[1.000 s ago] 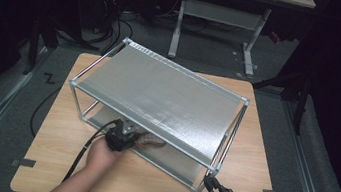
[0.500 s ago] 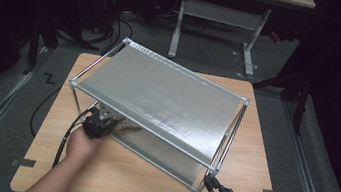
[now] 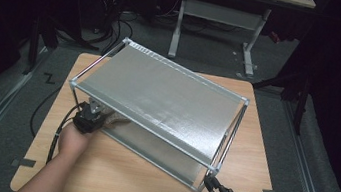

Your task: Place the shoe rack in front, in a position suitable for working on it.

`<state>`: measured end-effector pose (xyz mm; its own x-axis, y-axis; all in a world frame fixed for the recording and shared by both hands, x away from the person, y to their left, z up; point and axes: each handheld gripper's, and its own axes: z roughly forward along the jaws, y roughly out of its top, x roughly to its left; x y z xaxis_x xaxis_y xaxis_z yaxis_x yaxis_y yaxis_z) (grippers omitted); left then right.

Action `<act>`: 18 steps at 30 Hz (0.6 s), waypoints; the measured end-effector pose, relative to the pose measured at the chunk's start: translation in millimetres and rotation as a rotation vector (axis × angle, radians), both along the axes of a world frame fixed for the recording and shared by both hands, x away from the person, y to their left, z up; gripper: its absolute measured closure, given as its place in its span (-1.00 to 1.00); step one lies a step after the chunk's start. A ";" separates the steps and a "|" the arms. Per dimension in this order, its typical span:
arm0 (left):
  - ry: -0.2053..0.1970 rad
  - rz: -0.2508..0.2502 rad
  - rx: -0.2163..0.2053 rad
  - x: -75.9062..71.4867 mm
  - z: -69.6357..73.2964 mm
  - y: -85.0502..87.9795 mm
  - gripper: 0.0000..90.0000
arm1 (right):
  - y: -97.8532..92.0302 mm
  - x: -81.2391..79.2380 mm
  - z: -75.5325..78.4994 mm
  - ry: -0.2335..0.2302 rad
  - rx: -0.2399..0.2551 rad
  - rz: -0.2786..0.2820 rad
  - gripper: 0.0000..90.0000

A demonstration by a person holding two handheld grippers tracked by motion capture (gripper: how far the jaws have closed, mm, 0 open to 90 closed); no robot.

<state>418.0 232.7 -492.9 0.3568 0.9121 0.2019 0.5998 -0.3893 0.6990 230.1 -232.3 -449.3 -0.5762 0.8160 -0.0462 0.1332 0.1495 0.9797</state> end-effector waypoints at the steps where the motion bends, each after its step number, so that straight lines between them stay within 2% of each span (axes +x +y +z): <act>1: -0.001 0.002 -0.007 -0.2 -0.3 -0.3 0.52 | -0.1 0.0 -0.1 0.000 0.001 -0.001 0.80; 2: -0.012 0.015 -0.024 -0.5 -1.5 -2.2 0.52 | -0.1 0.1 -0.2 -0.001 0.003 -0.004 0.80; 4: 0.003 -0.009 -0.018 -2.1 -0.6 -4.7 0.53 | -1.3 0.3 -0.2 0.000 0.005 -0.011 0.80; 7: -0.013 -0.011 -0.033 -3.7 -1.5 -12.4 0.53 | -3.7 0.9 -0.3 0.004 0.012 -0.018 0.80; 8: 0.003 -0.030 -0.035 -5.0 -1.0 -15.6 0.53 | -3.7 0.8 -0.3 0.003 0.012 -0.018 0.80; 11: -0.007 -0.050 -0.059 -6.7 -2.4 -28.4 0.53 | -3.2 0.4 -0.3 0.007 0.014 -0.022 0.80; 13: 0.003 -0.075 -0.061 -8.5 -2.2 -39.9 0.53 | -3.2 0.4 -0.4 0.007 0.014 -0.022 0.80; 14: -0.002 -0.085 -0.041 -10.1 -1.2 -46.2 0.53 | -3.2 0.5 -0.4 0.007 0.015 -0.021 0.80; 15: 0.006 -0.113 -0.060 -11.5 -2.1 -56.0 0.53 | -3.1 0.5 -0.5 0.007 0.016 -0.021 0.80; 16: 0.001 -0.126 -0.052 -13.1 -1.7 -63.8 0.53 | -3.2 0.5 -0.5 0.006 0.015 -0.021 0.80; 17: 0.015 -0.142 -0.075 -14.6 -2.5 -71.0 0.53 | -3.2 0.5 -0.5 0.006 0.015 -0.021 0.80; 18: -0.006 -0.162 -0.037 -16.6 -1.2 -80.9 0.53 | -3.2 0.6 -0.6 0.005 0.014 -0.021 0.80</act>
